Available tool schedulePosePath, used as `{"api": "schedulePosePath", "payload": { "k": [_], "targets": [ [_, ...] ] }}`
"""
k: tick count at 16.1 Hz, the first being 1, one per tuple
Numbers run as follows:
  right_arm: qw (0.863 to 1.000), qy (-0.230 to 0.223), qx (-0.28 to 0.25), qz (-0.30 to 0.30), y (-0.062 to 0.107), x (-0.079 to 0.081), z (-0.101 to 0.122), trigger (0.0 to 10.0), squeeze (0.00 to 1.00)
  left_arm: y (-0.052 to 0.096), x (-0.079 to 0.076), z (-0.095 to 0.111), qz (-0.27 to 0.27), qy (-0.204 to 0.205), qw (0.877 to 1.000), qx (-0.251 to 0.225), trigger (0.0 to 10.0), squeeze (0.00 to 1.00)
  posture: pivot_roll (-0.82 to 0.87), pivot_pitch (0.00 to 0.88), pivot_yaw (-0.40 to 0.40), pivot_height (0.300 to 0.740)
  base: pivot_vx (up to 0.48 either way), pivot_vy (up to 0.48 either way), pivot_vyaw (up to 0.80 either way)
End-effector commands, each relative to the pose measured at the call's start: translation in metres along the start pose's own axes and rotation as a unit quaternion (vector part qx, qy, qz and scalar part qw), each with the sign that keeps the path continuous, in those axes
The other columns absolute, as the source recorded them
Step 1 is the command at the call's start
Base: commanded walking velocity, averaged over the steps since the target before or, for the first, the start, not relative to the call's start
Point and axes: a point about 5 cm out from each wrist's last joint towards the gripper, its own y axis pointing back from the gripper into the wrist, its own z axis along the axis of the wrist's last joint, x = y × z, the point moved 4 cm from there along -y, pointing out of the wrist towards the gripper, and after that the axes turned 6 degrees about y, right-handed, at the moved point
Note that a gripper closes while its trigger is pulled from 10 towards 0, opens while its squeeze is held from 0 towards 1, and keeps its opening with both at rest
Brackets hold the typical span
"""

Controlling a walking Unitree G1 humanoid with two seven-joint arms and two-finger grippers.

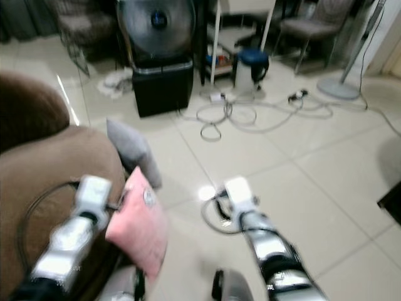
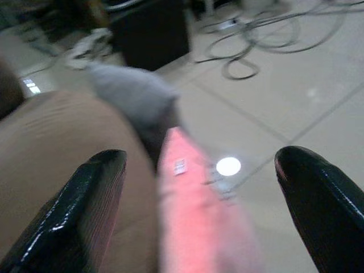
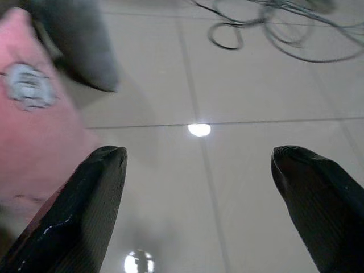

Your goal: Move the pillow to the sofa from floor

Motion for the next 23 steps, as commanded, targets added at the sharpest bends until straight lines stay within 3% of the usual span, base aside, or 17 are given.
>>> {"api": "schedulePosePath", "payload": {
  "k": [1, 9, 11, 16, 23],
  "targets": [
    [1.000, -0.005, -0.014, 0.005, -0.002, 0.005, 0.007, 10.0, 0.00, 0.001, 0.010, 0.003, 0.009, -0.009, 1.000, -0.004, 10.0, 0.00, 0.06, 0.000, -0.037, 0.627, 0.300, 0.000, 0.00],
    [1.000, -0.001, -0.007, 0.009, -0.002, 0.005, 0.001, 10.0, 0.00, 0.002, 0.013, 0.000, 0.014, -0.011, 1.000, 0.000, 10.0, 0.00, 0.06, 0.000, -0.037, 0.627, 0.300, 0.000, 0.00],
    [1.000, -0.005, -0.009, 0.012, -0.002, 0.005, 0.002, 10.0, 0.00, 0.003, 0.019, -0.008, 0.033, -0.005, 0.999, 0.021, 10.0, 0.00, 0.06, 0.000, -0.037, 0.627, 0.000, 0.000, 0.00],
    [1.000, -0.012, -0.010, 0.012, -0.003, 0.008, 0.004, 10.0, 0.00, 0.004, 0.024, -0.007, 0.049, 0.005, 0.999, 0.011, 10.0, 0.00, 0.06, 0.000, -0.038, 0.627, 0.000, 0.000, 0.00],
    [1.000, -0.014, -0.021, 0.014, -0.004, 0.010, 0.011, 10.0, 0.00, 0.002, 0.020, -0.004, 0.041, 0.003, 0.999, 0.008, 10.0, 0.00, 0.06, 0.000, -0.035, 0.567, 0.000, 0.000, 0.00]
  ]
}}
